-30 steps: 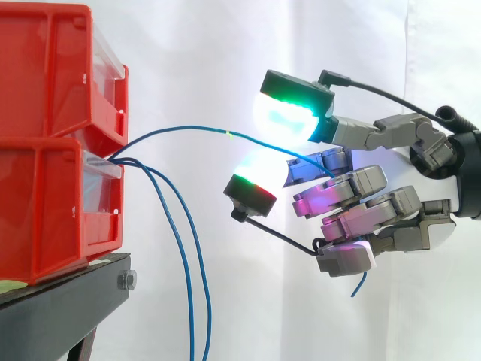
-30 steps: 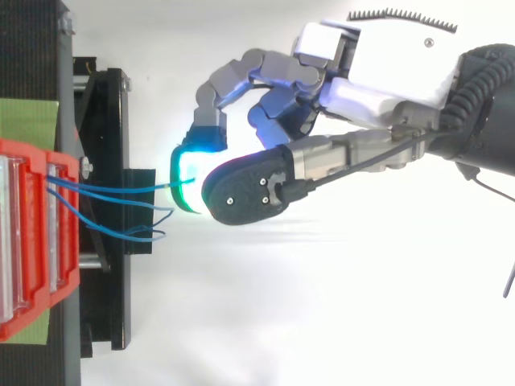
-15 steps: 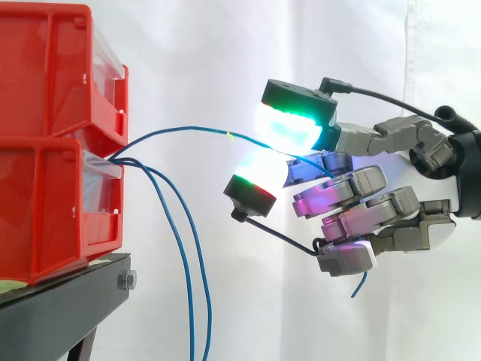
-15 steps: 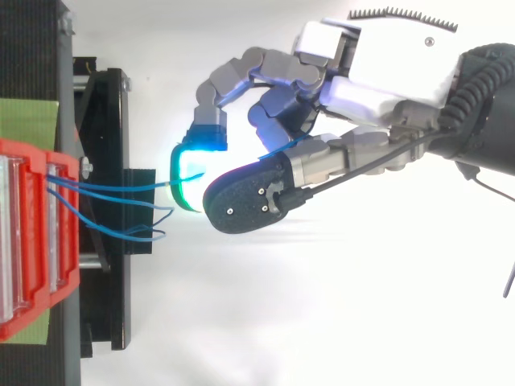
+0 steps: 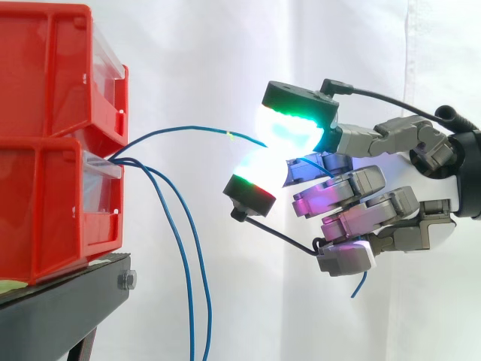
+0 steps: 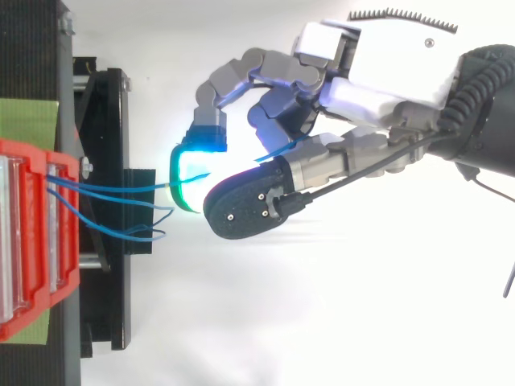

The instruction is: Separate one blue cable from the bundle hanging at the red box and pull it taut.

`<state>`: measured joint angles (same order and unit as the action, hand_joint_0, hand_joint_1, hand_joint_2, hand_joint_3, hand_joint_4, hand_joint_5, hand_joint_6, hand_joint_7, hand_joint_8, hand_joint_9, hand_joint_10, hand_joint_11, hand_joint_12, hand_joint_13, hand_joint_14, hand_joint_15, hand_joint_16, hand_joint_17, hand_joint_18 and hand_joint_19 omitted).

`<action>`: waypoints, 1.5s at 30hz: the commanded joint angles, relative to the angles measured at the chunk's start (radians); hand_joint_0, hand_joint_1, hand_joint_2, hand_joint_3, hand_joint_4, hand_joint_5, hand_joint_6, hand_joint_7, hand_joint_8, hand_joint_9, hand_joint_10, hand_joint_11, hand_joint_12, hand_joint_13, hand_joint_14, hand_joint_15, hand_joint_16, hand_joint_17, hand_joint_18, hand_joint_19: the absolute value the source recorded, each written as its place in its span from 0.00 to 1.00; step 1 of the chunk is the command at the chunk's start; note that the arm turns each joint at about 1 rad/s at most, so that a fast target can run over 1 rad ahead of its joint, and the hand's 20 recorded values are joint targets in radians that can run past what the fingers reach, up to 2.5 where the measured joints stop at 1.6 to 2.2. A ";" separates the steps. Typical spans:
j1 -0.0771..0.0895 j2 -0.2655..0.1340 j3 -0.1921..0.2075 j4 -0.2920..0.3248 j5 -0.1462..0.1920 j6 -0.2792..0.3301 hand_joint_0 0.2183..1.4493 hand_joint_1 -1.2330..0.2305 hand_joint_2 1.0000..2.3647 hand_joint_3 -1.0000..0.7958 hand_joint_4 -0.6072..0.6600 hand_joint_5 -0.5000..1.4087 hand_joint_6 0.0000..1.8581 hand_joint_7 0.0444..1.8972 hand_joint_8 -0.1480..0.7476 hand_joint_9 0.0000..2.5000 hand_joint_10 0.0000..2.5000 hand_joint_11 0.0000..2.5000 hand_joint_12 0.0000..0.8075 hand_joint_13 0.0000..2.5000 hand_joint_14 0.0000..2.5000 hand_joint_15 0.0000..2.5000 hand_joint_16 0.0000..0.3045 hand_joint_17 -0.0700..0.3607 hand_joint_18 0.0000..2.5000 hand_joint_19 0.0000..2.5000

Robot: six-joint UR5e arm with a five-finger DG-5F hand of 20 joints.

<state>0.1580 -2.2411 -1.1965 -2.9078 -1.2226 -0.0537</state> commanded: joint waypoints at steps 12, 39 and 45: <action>0.002 0.000 0.000 -0.001 0.000 0.000 0.25 0.46 0.00 0.28 0.55 0.14 0.51 0.46 0.48 0.36 1.00 0.50 0.39 0.52 0.74 0.42 0.17 0.43 0.44 0.46; 0.003 0.000 0.000 0.001 0.000 0.000 0.37 0.38 0.02 0.43 0.39 0.14 0.51 0.53 0.46 0.36 1.00 0.54 0.37 0.52 0.70 0.44 0.15 0.40 0.42 0.46; 0.003 0.000 0.000 0.002 -0.002 0.003 0.38 0.38 0.02 0.45 0.32 0.15 0.51 0.57 0.44 0.37 1.00 0.54 0.37 0.52 0.69 0.45 0.15 0.40 0.41 0.46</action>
<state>0.1609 -2.2411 -1.1968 -2.9060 -1.2236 -0.0524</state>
